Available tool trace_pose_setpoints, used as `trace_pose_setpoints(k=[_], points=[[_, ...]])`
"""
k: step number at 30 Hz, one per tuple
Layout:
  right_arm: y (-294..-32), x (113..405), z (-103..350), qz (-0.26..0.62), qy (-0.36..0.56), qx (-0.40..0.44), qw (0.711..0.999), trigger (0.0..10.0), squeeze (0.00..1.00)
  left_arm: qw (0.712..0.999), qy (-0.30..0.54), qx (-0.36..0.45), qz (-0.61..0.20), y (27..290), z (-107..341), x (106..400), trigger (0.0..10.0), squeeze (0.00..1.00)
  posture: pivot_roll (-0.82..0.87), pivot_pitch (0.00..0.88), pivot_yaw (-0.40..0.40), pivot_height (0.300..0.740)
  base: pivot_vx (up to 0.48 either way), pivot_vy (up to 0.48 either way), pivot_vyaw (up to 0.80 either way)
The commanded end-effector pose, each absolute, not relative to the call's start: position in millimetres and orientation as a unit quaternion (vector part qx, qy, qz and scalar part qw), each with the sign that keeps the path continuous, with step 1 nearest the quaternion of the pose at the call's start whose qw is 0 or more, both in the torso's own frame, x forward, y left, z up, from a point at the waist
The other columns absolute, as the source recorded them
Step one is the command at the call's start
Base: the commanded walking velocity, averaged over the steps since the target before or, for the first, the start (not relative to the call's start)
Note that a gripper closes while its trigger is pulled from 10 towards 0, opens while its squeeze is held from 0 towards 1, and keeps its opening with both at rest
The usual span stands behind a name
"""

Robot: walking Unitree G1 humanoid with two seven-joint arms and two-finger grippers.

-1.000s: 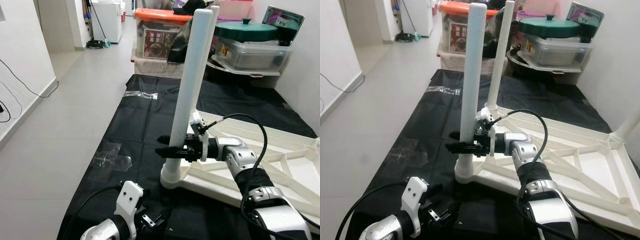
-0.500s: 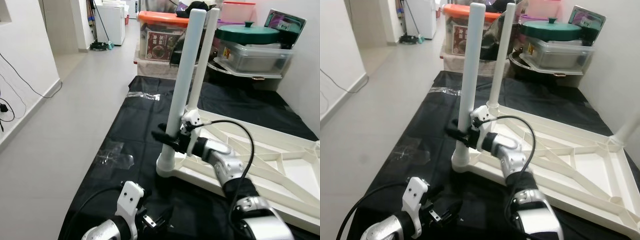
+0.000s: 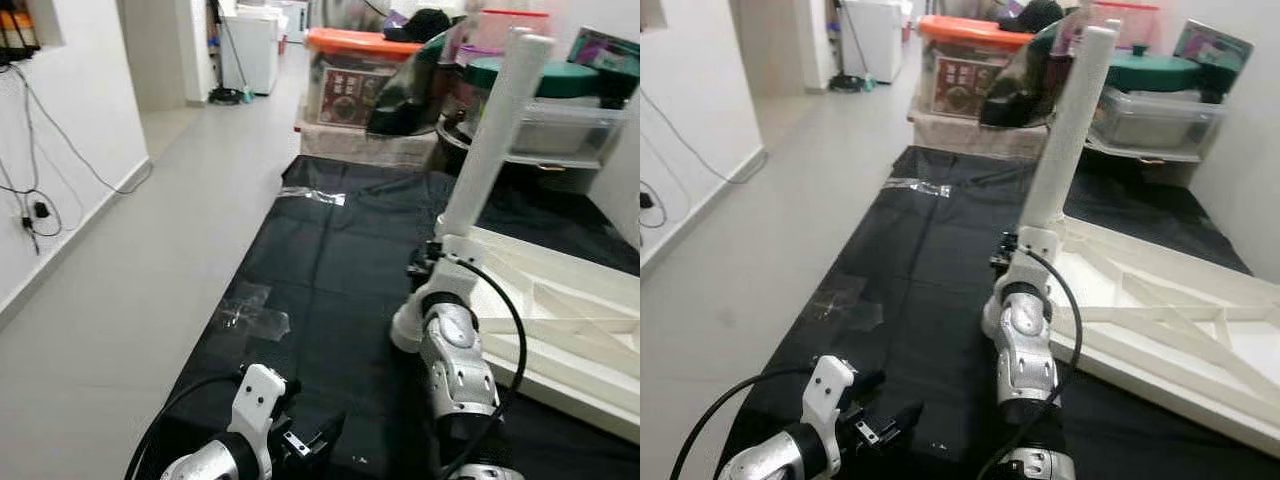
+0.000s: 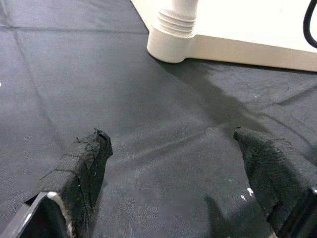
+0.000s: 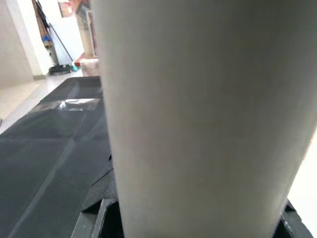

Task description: Building children table

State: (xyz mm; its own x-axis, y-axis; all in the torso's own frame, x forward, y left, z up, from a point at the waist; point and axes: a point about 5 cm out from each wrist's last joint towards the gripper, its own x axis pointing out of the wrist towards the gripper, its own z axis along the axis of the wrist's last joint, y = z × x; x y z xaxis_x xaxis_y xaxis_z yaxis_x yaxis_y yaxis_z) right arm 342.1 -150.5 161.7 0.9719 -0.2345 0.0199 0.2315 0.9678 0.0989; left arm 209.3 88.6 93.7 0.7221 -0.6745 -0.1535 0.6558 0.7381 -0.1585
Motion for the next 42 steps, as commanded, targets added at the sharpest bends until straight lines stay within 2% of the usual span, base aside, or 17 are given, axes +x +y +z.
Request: trace_pose_setpoints(k=[1,2,5,6,7,8,12,14,15,16,21,23,25,27,34,36,42], points=[[-137.4,335.5,143.2,-0.123,0.017,0.073,0.990,10.0,0.00,0.925,0.106,-0.048,-0.361,87.7,90.5,208.1,10.0,0.00,0.20,0.000,-0.101,0.740,0.000,0.000,0.00],[-130.6,338.8,148.7,-0.090,-0.006,0.082,0.993,10.0,1.00,0.925,0.107,-0.048,-0.361,87.4,90.1,208.0,10.0,0.00,0.20,0.000,-0.103,0.740,0.000,0.000,0.00],[-115.7,345.6,162.1,-0.001,-0.054,0.109,0.993,10.0,1.00,0.924,0.107,-0.049,-0.363,86.6,89.4,207.8,10.0,0.00,0.20,0.000,-0.104,0.740,0.000,0.000,0.00],[-113.5,348.3,162.7,0.029,-0.054,0.123,0.991,10.0,0.85,0.924,0.107,-0.049,-0.363,86.4,89.4,207.7,10.0,0.00,0.21,0.000,-0.105,0.740,0.000,0.000,0.00],[-113.5,348.3,162.7,0.029,-0.054,0.123,0.991,10.0,0.85,0.924,0.107,-0.049,-0.363,86.4,89.4,207.7,10.0,0.00,0.21,0.000,-0.105,0.740,0.000,0.000,0.00],[-111.9,350.6,164.0,0.065,-0.047,0.139,0.987,10.0,0.00,0.924,0.107,-0.049,-0.363,86.4,89.4,207.8,10.0,0.00,0.21,0.000,-0.105,0.740,0.000,0.000,0.00],[-109.4,353.1,164.9,0.139,-0.038,0.155,0.977,10.0,0.00,0.924,0.107,-0.049,-0.363,86.5,89.4,207.8,10.0,0.00,0.21,0.000,-0.102,0.740,0.000,0.000,0.00],[-116.7,355.7,170.0,0.275,-0.035,0.131,0.952,10.0,0.00,0.924,0.108,-0.049,-0.364,86.9,89.1,207.8,10.0,0.00,0.23,0.000,-0.097,0.740,0.000,0.000,0.00],[-116.7,355.7,170.0,0.275,-0.035,0.131,0.952,10.0,0.00,0.924,0.108,-0.049,-0.364,86.9,89.1,207.8,10.0,0.00,0.23,0.000,-0.097,0.740,0.000,0.000,0.00],[-124.4,354.6,173.9,0.351,-0.025,0.123,0.928,10.0,0.00,0.923,0.108,-0.048,-0.365,87.2,89.0,207.9,10.0,0.00,0.23,0.000,-0.100,0.740,0.000,0.000,0.00],[-134.1,351.2,178.9,0.443,-0.007,0.107,0.890,10.0,0.00,0.923,0.109,-0.047,-0.366,87.6,88.8,208.4,10.0,0.00,0.23,0.000,-0.102,0.740,0.000,0.000,0.00],[-137.2,346.4,179.5,0.538,0.022,0.069,0.840,10.0,0.00,0.923,0.109,-0.047,-0.365,87.8,88.8,209.4,10.0,0.00,0.24,0.000,-0.110,0.740,0.000,0.000,0.00],[-137.2,346.4,179.5,0.538,0.022,0.069,0.840,10.0,0.00,0.923,0.109,-0.047,-0.365,87.8,88.8,209.4,10.0,0.00,0.24,0.000,-0.110,0.740,0.000,0.000,0.00],[-135.0,343.5,179.9,0.620,0.051,0.042,0.782,10.0,0.00,0.924,0.108,-0.045,-0.363,87.7,89.0,210.1,10.0,0.00,0.25,0.000,-0.120,0.740,0.000,0.000,0.00],[-120.0,343.0,183.8,0.691,0.064,0.023,0.720,10.0,0.00,0.925,0.106,-0.046,-0.361,87.3,89.6,209.3,10.0,0.00,0.26,0.000,-0.124,0.740,0.000,0.000,0.00],[-111.0,337.0,175.8,0.718,0.080,0.006,0.691,0.0,0.00,0.925,0.107,-0.048,-0.361,86.7,89.7,208.5,10.0,0.00,0.25,0.000,-0.117,0.740,0.000,0.000,0.00],[-107.1,333.6,167.8,0.720,0.087,-0.008,0.689,0.0,0.00,0.924,0.107,-0.049,-0.363,86.4,90.0,208.4,10.0,0.00,0.24,0.000,-0.109,0.740,0.000,0.000,0.00]])
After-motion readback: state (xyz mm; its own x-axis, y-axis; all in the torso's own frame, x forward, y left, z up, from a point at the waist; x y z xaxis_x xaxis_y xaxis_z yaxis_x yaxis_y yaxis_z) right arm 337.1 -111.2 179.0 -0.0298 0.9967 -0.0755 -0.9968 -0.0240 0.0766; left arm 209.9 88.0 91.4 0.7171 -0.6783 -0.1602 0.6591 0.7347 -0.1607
